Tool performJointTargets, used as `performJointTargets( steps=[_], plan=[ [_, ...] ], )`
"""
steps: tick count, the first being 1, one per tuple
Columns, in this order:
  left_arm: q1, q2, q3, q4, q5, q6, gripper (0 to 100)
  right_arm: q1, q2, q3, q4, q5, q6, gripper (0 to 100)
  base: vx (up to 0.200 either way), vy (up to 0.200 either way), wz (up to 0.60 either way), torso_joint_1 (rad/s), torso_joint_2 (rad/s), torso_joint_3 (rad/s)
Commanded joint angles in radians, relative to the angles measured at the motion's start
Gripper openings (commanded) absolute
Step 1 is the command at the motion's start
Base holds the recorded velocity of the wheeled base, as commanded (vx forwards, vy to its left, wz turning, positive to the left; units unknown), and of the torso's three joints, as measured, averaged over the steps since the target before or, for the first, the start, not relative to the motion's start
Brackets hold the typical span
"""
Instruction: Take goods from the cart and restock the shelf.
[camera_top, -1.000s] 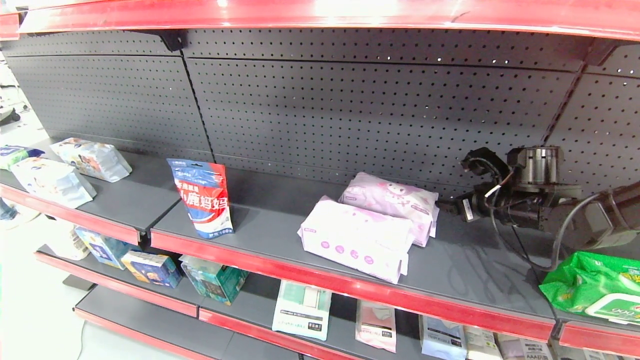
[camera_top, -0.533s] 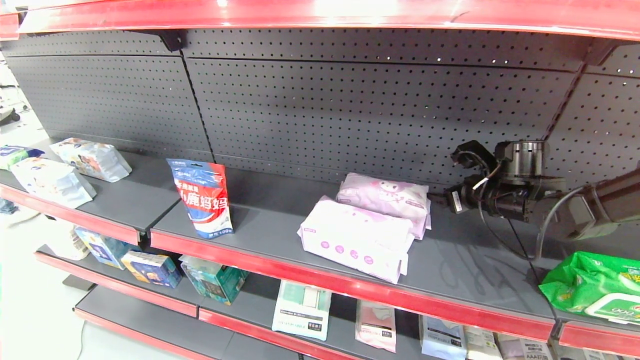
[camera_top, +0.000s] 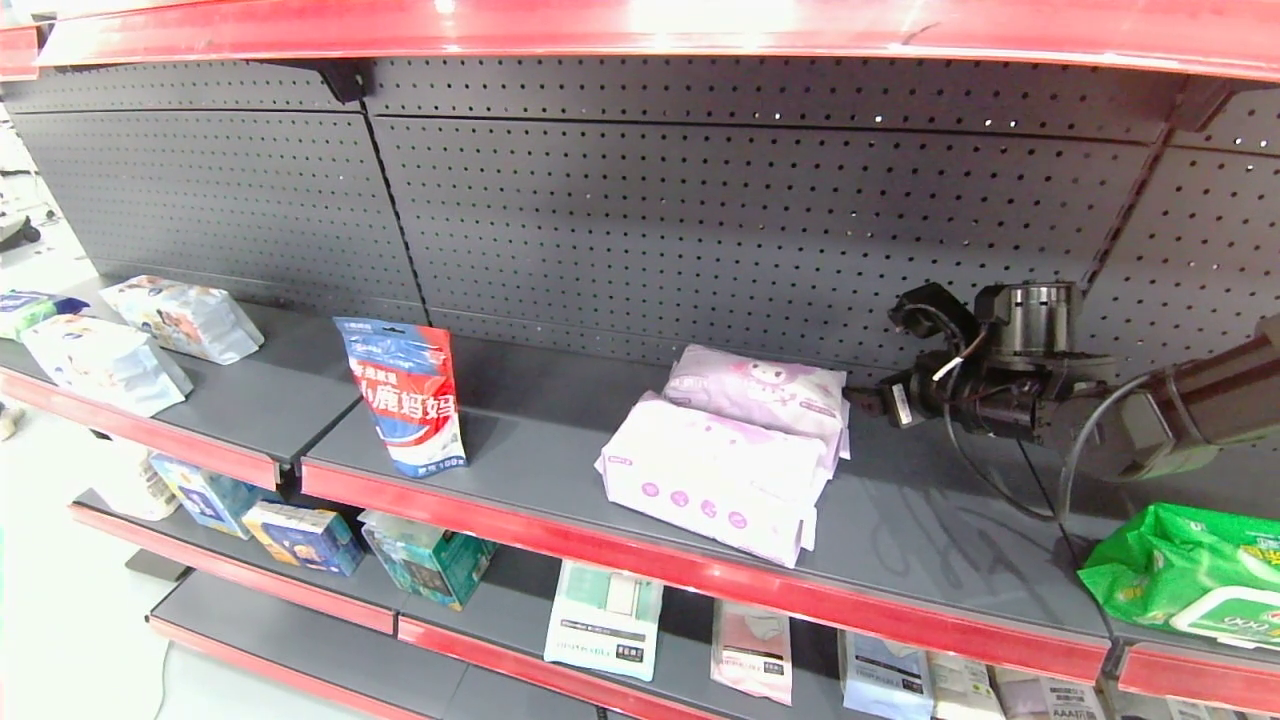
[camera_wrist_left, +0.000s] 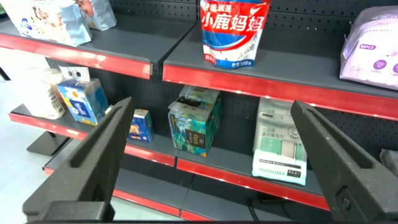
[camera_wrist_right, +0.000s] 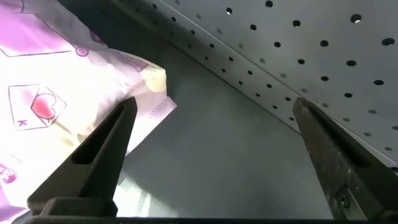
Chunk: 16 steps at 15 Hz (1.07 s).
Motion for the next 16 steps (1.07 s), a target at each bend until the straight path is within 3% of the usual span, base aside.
performJointTargets(
  steps=[1,6,8,12,16],
  plan=[
    [0.0,0.0,0.0,0.0,0.0,0.0,100,-0.015,-0.017,0.008,-0.001,-0.004,0.002,100,0.0,0.0,0.0,0.0,0.0,0.0],
    [0.0,0.0,0.0,0.0,0.0,0.0,100,-0.076,-0.23,0.114,0.003,-0.089,0.126,100,0.0,0.0,0.0,0.0,0.0,0.0],
    [0.0,0.0,0.0,0.0,0.0,0.0,100,-0.094,-0.37,0.229,0.003,-0.112,0.144,100,0.0,0.0,0.0,0.0,0.0,0.0],
    [0.0,0.0,0.0,0.0,0.0,0.0,100,-0.104,-0.738,0.535,0.012,-0.105,0.164,100,0.0,0.0,0.0,0.0,0.0,0.0],
    [0.0,0.0,0.0,0.0,0.0,0.0,100,-0.107,-1.171,0.878,0.019,-0.003,0.18,100,0.0,0.0,0.0,0.0,0.0,0.0]
  ],
)
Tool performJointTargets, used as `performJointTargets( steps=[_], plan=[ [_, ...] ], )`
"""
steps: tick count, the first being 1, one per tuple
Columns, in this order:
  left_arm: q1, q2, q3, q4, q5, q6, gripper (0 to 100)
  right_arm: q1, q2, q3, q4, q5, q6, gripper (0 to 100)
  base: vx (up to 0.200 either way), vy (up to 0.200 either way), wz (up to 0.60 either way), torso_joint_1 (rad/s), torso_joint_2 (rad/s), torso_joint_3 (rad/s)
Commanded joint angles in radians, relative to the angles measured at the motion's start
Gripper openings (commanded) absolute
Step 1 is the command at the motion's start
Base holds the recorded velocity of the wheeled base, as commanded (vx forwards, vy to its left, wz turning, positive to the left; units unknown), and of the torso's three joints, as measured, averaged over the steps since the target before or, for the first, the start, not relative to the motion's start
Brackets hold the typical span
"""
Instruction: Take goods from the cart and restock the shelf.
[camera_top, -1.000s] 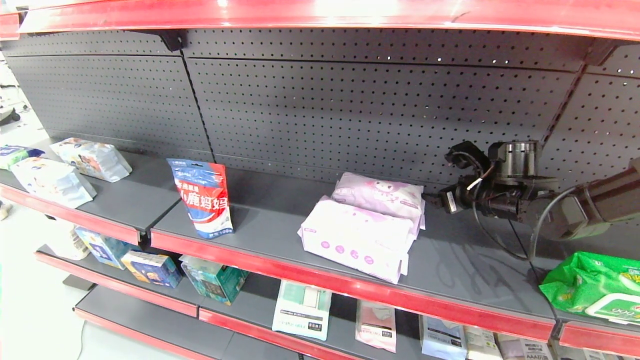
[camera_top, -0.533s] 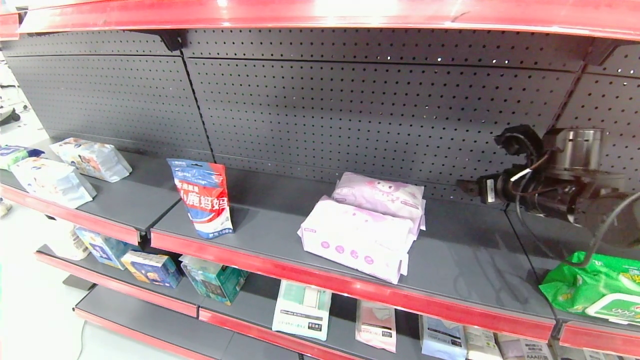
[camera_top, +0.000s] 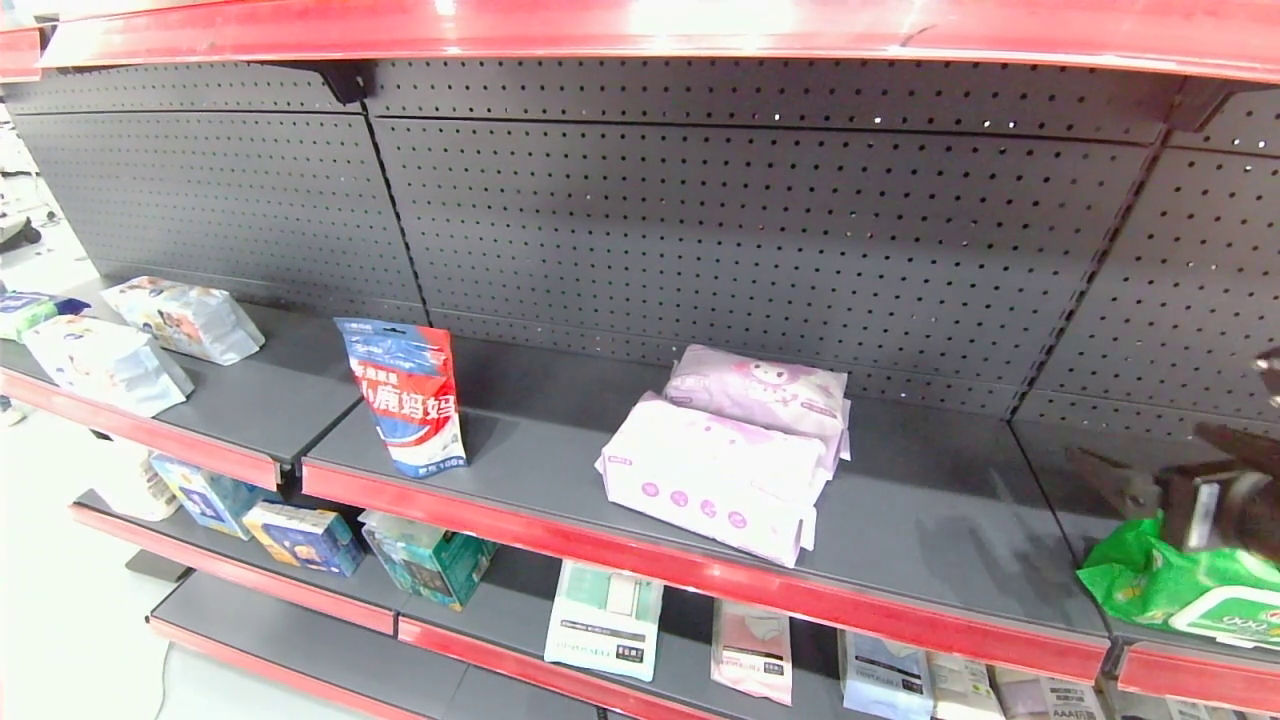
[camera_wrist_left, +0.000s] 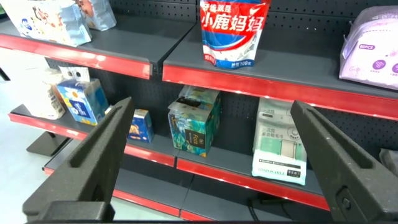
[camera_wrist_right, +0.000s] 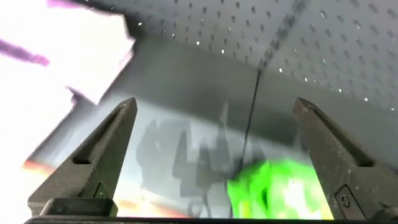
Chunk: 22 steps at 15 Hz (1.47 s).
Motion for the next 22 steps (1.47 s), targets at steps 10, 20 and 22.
performJointTargets(
  steps=[10,20,22],
  plan=[
    [0.0,0.0,0.0,0.0,0.0,0.0,100,-0.044,-1.158,0.355,0.536,0.109,0.099,100,0.0,0.0,0.0,0.0,0.0,0.0],
    [0.0,-0.001,0.0,0.0,-0.001,0.001,100,-0.044,-1.158,0.353,0.538,0.094,0.14,100,0.0,0.0,0.0,0.0,0.0,0.0],
    [0.0,0.0,0.0,0.0,-0.001,0.001,100,-0.044,-1.158,0.353,0.538,0.094,0.139,100,0.0,0.0,-0.6,-0.005,0.0,0.002]
  ],
)
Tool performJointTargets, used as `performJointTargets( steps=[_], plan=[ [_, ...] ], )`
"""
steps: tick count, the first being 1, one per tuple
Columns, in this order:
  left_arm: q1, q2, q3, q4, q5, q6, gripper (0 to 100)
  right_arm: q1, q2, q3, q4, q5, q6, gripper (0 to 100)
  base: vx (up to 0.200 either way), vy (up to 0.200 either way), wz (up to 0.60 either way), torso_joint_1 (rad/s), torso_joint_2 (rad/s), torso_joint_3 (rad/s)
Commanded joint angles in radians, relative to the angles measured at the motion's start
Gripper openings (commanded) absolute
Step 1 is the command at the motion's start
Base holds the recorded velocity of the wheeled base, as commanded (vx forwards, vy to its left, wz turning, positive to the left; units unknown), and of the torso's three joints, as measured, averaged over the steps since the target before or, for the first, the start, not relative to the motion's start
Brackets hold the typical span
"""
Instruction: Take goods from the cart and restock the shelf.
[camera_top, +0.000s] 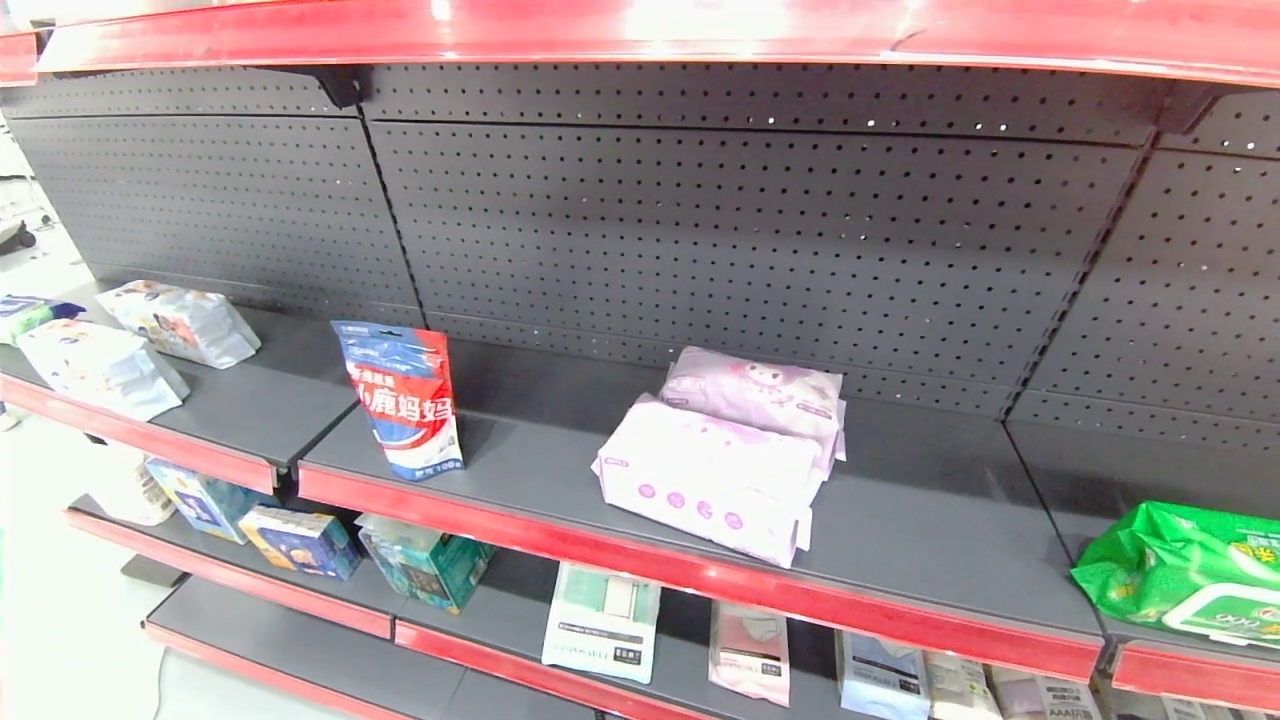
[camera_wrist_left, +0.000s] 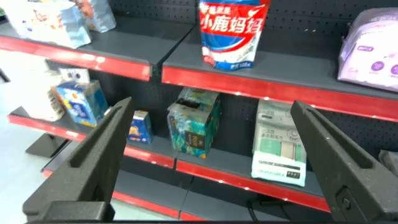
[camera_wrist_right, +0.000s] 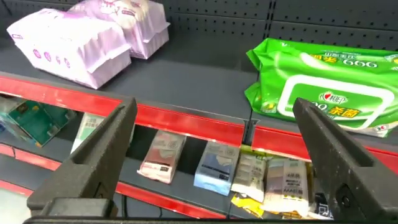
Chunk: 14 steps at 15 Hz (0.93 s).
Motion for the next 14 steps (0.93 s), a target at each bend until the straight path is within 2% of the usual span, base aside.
performJointTargets(
  steps=[1,8,13,14],
  plan=[
    [0.0,0.0,0.0,0.0,0.0,0.0,100,0.0,0.001,0.0,-0.001,0.0,0.0,100,0.0,0.0,-0.6,0.002,-0.01,0.007],
    [0.0,-0.001,0.0,0.0,0.0,0.0,100,0.0,0.001,0.0,-0.001,0.0,0.0,100,0.0,0.0,-0.6,0.008,0.0,-0.001],
    [-0.002,0.028,-0.009,-0.001,-0.012,0.01,100,0.0,0.001,0.0,-0.001,0.0,0.0,100,0.0,0.0,0.0,0.0,0.0,0.0],
    [-0.003,0.149,-0.156,0.015,-0.006,-0.001,100,0.0,0.001,0.0,-0.001,0.0,0.0,100,0.0,0.0,0.0,0.0,0.0,0.0]
  ],
)
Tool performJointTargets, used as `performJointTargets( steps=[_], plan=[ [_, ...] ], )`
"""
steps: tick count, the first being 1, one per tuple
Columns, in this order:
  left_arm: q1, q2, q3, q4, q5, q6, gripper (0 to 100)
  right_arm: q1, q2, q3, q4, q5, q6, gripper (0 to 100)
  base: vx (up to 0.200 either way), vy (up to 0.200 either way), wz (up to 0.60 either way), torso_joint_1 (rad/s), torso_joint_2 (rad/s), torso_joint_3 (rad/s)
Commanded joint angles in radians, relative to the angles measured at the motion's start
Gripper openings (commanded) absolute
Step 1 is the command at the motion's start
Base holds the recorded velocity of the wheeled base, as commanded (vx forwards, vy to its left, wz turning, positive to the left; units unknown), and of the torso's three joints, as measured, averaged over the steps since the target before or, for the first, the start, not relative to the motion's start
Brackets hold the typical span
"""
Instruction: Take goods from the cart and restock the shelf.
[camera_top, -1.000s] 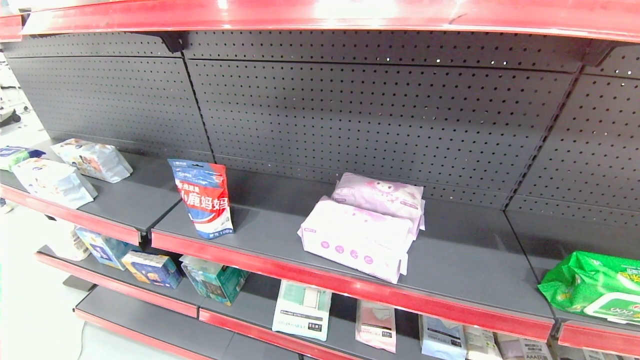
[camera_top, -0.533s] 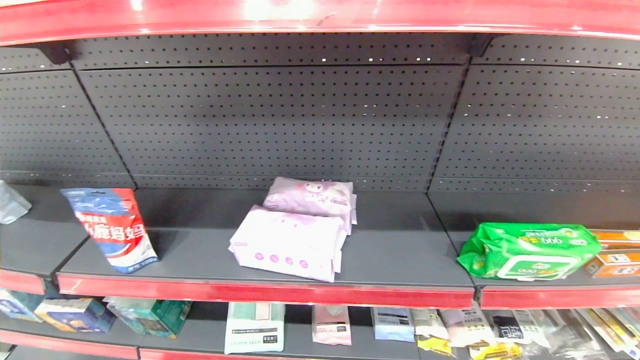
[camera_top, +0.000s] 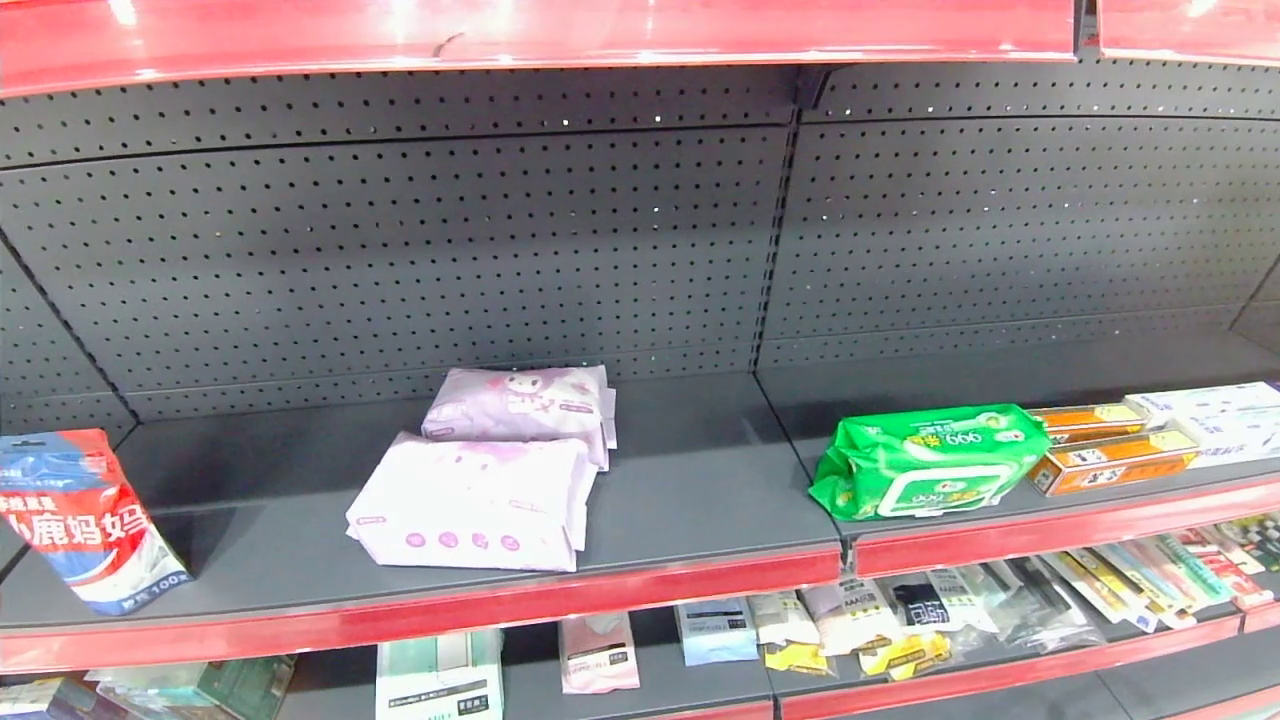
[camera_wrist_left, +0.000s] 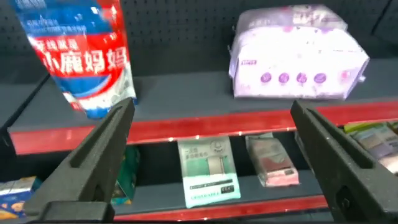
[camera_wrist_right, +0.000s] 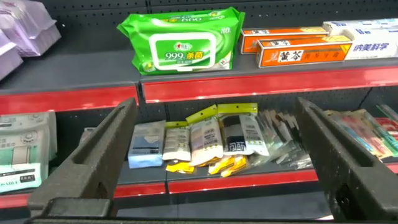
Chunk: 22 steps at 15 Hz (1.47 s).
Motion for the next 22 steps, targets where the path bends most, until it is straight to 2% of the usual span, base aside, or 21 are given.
performJointTargets(
  steps=[1,2,3,4,5,6,8,9,12,14,15,17,19,22],
  plan=[
    [0.001,0.336,-0.282,0.011,0.015,-0.071,100,0.0,0.001,0.0,-0.001,0.0,-0.001,100,0.0,0.0,0.0,0.0,0.0,0.0],
    [0.002,0.582,-0.486,0.002,0.026,-0.186,100,0.0,0.001,0.0,-0.001,0.0,-0.001,100,0.0,0.0,0.0,0.0,0.0,0.0],
    [0.017,0.749,-0.575,0.005,0.064,-0.183,100,0.0,0.001,0.0,0.001,0.0,-0.001,100,0.0,0.0,0.0,0.0,0.0,0.0],
    [0.036,0.883,-0.617,0.001,0.107,-0.178,100,0.0,0.001,0.0,-0.001,0.0,-0.001,100,0.0,0.0,0.0,0.0,0.0,0.0],
    [0.037,0.972,-0.647,0.002,0.109,-0.181,100,0.0,0.001,0.0,-0.001,0.0,-0.001,100,0.0,0.0,0.0,0.0,0.0,0.0],
    [0.037,1.085,-0.677,0.008,0.095,-0.189,100,0.0,0.001,0.0,-0.001,0.0,-0.001,100,0.0,0.0,0.0,0.0,0.0,0.0],
    [0.037,1.203,-0.693,0.007,0.029,-0.189,100,0.0,0.001,0.0,-0.001,0.0,-0.001,100,0.0,0.0,0.0,0.0,0.0,0.0],
    [0.037,1.252,-0.7,0.007,0.029,-0.194,100,0.0,0.001,0.0,-0.001,0.0,-0.001,100,0.0,0.0,0.0,0.0,0.0,0.0],
    [0.037,1.389,-0.722,-0.001,0.021,-0.261,100,0.0,0.001,0.0,-0.001,0.0,-0.001,100,0.0,0.0,0.0,0.0,0.0,0.0],
    [0.036,1.442,-0.736,-0.002,-0.02,-0.264,100,0.0,0.001,0.0,0.001,0.0,-0.001,100,0.0,0.0,0.0,0.0,0.0,0.0],
    [0.036,1.469,-0.739,-0.002,-0.068,-0.257,100,0.0,0.001,0.0,-0.001,0.0,-0.001,100,0.0,0.0,0.0,0.0,0.0,0.0],
    [0.033,1.519,-0.763,-0.002,-0.074,-0.232,100,0.0,0.001,0.0,-0.001,0.0,-0.001,100,0.0,0.0,0.0,0.0,0.0,0.0],
    [0.01,1.565,-0.812,-0.002,-0.088,-0.234,100,0.0,0.001,0.0,-0.001,0.0,-0.001,100,0.0,0.0,0.0,0.0,0.0,0.0],
    [-0.019,1.639,-0.878,-0.002,-0.151,-0.237,100,0.0,0.001,0.0,-0.001,0.0,-0.001,100,0.0,0.0,0.0,0.0,0.0,0.0]
  ],
)
